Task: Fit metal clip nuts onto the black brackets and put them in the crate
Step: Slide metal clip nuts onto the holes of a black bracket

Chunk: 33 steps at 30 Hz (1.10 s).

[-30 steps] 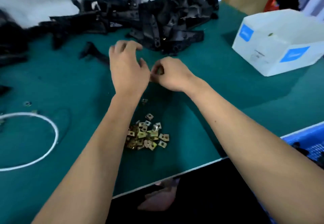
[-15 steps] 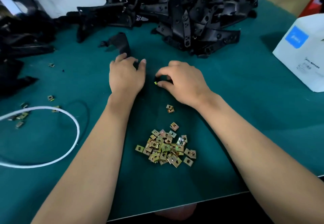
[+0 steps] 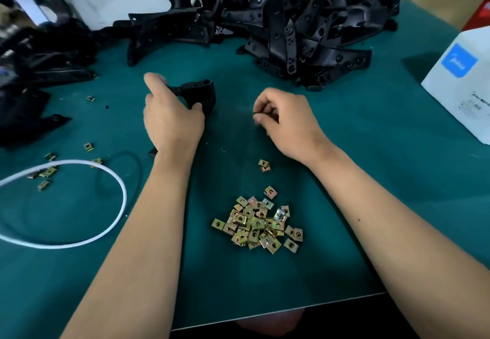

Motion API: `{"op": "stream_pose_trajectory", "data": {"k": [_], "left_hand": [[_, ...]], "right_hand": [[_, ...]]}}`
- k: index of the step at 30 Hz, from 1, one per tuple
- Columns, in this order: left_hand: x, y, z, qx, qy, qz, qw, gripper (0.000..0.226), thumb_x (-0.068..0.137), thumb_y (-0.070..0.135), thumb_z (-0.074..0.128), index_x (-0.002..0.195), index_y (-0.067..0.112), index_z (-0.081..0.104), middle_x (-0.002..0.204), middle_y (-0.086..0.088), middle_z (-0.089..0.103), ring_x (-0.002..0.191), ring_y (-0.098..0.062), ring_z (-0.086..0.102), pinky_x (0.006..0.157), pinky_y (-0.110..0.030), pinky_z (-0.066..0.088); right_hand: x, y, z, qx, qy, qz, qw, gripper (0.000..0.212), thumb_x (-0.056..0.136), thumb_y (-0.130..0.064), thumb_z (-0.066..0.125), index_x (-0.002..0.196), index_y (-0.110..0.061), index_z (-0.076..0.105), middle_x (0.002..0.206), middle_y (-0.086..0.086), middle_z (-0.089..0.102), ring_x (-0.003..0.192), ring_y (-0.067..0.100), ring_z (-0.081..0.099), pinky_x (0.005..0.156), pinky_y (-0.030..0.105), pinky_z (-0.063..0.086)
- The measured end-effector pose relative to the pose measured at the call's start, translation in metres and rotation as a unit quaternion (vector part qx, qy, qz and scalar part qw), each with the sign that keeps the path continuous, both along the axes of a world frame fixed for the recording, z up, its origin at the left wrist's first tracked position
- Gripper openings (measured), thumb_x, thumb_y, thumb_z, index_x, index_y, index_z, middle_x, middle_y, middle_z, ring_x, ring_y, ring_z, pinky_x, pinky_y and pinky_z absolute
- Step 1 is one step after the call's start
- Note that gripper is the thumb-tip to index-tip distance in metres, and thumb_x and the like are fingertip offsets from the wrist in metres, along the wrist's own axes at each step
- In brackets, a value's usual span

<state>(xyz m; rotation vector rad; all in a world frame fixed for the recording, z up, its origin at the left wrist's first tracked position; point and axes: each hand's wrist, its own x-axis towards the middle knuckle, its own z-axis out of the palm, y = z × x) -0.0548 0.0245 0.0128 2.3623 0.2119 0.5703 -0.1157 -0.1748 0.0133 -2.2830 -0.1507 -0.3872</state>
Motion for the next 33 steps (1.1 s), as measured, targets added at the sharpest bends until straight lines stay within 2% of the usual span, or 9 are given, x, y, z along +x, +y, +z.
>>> {"op": "stream_pose_trajectory", "data": {"k": [2,4,8,12,15,19,23,28,33], "left_hand": [[0.000,-0.003,-0.002,-0.033,-0.003,-0.052,0.998,0.070,0.081,0.015,0.076,0.137,0.021,0.035,0.094,-0.001,0.059,0.089,-0.027,0.054,0.079,-0.037,0.042],[0.002,-0.004,-0.002,-0.040,0.008,-0.111,0.993,0.064,0.081,0.012,0.071,0.138,0.029,0.045,0.098,0.001,0.065,0.094,-0.024,0.060,0.085,-0.037,0.050],[0.000,-0.012,0.000,-0.070,-0.018,-0.209,0.975,0.052,0.075,-0.003,0.057,0.117,0.024,0.071,0.103,0.011,0.069,0.097,-0.012,0.064,0.092,-0.027,0.053],[-0.009,-0.029,0.004,-0.207,-0.016,-0.276,0.939,0.048,0.071,-0.006,0.041,0.094,0.016,0.077,0.102,0.001,0.076,0.102,-0.006,0.068,0.095,-0.021,0.051],[-0.013,-0.035,0.003,-0.193,-0.027,-0.295,0.935,0.028,0.088,0.006,0.049,0.089,0.014,0.076,0.095,0.003,0.076,0.096,-0.009,0.069,0.088,-0.024,0.053],[-0.013,-0.034,0.001,-0.152,-0.081,-0.294,0.940,0.013,0.096,0.012,0.059,0.101,0.014,0.071,0.095,0.007,0.072,0.091,-0.007,0.065,0.083,-0.020,0.050],[-0.011,-0.033,-0.001,-0.166,-0.097,-0.284,0.939,0.024,0.096,0.016,0.063,0.120,0.018,0.064,0.106,0.004,0.071,0.096,-0.008,0.066,0.090,-0.021,0.051],[-0.010,-0.034,-0.002,-0.158,-0.106,-0.282,0.940,0.027,0.096,0.019,0.064,0.123,0.017,0.064,0.107,0.007,0.071,0.105,-0.007,0.065,0.093,-0.023,0.051],[-0.009,-0.034,-0.002,-0.118,-0.135,-0.271,0.946,0.029,0.099,0.024,0.065,0.125,0.012,0.066,0.107,0.011,0.068,0.099,0.010,0.059,0.089,-0.006,0.041]], "right_hand": [[0.000,0.000,0.000,0.039,0.004,0.002,0.999,0.014,0.092,-0.005,0.070,0.101,-0.015,0.067,0.078,-0.001,0.072,0.064,0.014,0.065,0.074,0.035,0.057],[-0.001,0.001,0.000,0.061,0.008,0.012,0.998,0.018,0.092,-0.002,0.068,0.106,-0.013,0.066,0.078,0.000,0.071,0.066,0.021,0.066,0.075,0.034,0.056],[-0.003,0.001,0.006,0.119,0.004,0.033,0.992,0.018,0.094,0.003,0.061,0.107,-0.008,0.062,0.085,0.017,0.066,0.076,0.035,0.060,0.075,0.038,0.051],[-0.001,0.000,0.008,0.180,0.007,0.029,0.983,0.017,0.093,0.003,0.063,0.104,-0.011,0.061,0.082,0.016,0.067,0.066,0.018,0.055,0.067,0.032,0.049],[0.001,0.001,0.004,0.241,0.026,0.013,0.970,0.009,0.093,-0.001,0.069,0.099,-0.009,0.068,0.074,0.003,0.071,0.060,0.014,0.061,0.056,0.024,0.049],[0.003,0.004,-0.001,0.298,0.053,0.018,0.953,0.011,0.095,-0.001,0.069,0.094,-0.009,0.076,0.076,0.002,0.074,0.061,0.015,0.065,0.055,0.024,0.051],[0.004,0.004,-0.002,0.327,0.063,0.028,0.942,0.015,0.096,0.002,0.065,0.099,-0.007,0.077,0.075,0.003,0.074,0.061,0.014,0.065,0.055,0.023,0.050],[0.004,0.003,-0.001,0.334,0.067,0.026,0.940,0.009,0.095,0.001,0.067,0.097,-0.002,0.075,0.076,0.008,0.074,0.060,0.015,0.063,0.052,0.023,0.048],[0.004,0.001,0.000,0.335,0.070,0.040,0.939,0.010,0.095,0.001,0.067,0.095,-0.005,0.076,0.076,0.007,0.075,0.059,0.016,0.062,0.050,0.023,0.046]]}}
